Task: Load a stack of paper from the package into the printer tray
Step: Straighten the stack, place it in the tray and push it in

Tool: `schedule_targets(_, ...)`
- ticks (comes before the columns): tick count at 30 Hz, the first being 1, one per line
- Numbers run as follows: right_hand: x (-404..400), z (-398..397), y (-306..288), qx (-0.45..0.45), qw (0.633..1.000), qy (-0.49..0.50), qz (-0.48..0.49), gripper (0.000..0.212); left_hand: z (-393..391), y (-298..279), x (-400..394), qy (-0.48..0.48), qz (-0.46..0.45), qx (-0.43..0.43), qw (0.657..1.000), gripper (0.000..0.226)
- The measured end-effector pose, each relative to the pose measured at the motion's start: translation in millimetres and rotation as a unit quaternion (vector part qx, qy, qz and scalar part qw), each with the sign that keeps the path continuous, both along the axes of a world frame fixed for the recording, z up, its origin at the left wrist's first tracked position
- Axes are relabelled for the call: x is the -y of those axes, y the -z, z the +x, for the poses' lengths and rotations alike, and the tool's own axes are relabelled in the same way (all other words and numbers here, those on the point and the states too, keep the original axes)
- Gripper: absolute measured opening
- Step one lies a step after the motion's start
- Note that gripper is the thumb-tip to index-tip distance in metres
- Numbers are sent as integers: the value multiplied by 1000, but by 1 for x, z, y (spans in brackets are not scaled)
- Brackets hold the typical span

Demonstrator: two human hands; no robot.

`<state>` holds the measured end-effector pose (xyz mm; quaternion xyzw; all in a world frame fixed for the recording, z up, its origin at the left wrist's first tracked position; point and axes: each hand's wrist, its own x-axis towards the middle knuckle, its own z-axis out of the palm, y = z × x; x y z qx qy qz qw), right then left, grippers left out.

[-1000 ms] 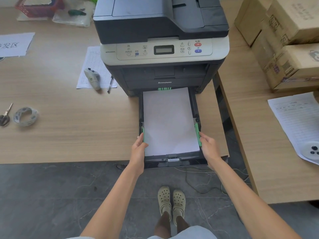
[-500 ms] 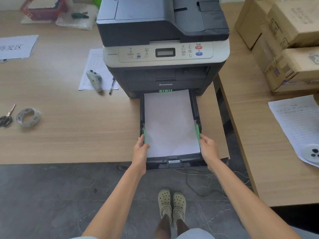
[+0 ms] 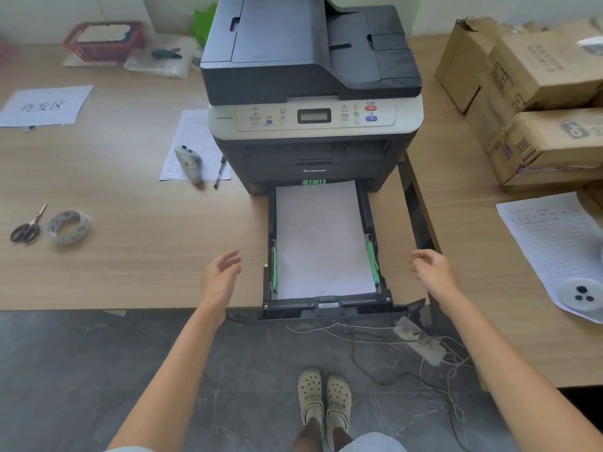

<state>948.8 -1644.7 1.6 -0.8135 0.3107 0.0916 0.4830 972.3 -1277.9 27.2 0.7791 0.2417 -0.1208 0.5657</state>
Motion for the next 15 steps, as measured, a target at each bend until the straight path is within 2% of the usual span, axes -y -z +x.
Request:
schedule_targets(6, 13, -52, 15, -19, 993, 99, 59, 29, -45, 19, -29, -86, -28, -12, 996, 35)
schedule_targets(11, -13, -83, 27, -45, 960, 187, 203, 38, -82, 47, -17, -175, -115, -47, 977, 31)
schedule_targets(15, -32, -94, 28, -27, 949, 196, 244, 42, -99, 53, -3, -205, -153, -42, 966, 40)
